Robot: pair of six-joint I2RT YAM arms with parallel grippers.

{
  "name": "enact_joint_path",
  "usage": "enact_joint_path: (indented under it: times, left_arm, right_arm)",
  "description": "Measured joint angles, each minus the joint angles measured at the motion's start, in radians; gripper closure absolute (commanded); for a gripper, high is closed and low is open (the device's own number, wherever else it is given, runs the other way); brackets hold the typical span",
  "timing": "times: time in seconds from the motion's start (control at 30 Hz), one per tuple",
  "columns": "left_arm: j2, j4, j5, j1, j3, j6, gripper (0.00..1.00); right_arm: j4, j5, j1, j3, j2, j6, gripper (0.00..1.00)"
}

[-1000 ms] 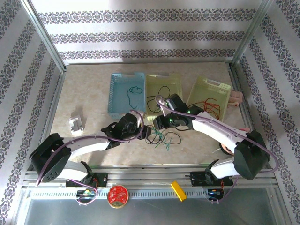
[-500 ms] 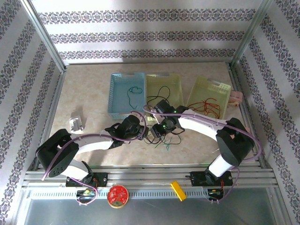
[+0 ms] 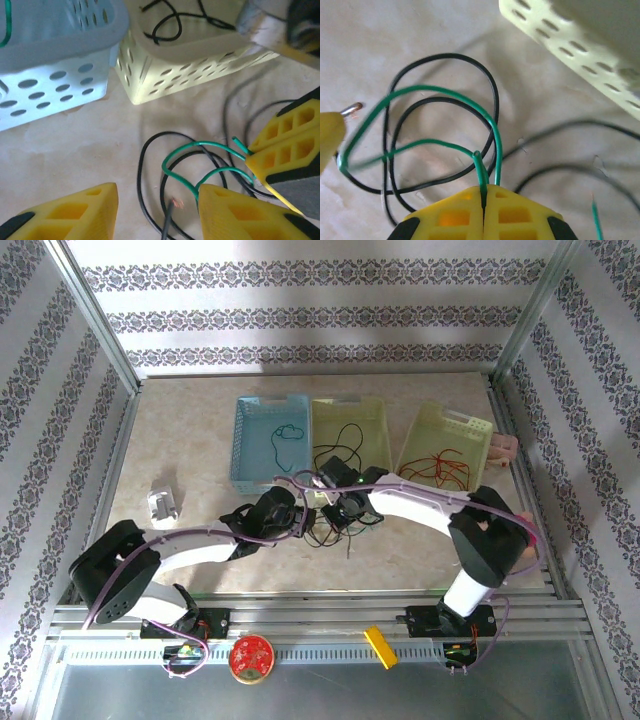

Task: Untangle the cables

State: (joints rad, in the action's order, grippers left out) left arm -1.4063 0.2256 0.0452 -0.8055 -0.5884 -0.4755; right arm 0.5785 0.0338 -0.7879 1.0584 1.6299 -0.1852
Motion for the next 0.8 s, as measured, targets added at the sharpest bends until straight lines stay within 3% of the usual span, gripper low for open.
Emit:
enact_joint_path:
  times: [0.33,0.5,0.8]
  left_arm:
    - [0.074,0.201,-0.119,0.0,0.035,-0.007,0.43]
    - [0.075,0.266,-0.248,0.0,0.029,-0.007,0.42]
    - [0.003,0.307,-0.385,0.0,-0.045,-0.007,0.43]
  right_arm:
    - [-0.066,0.123,0.138,-0.139,-0.363,-0.033,1.0]
    - [-0.095,0.215,0.224,-0.195,-0.401,-0.075,1.0]
    - [-0.116,0.31,0.229,-0.204,-0.401,-0.101,1.0]
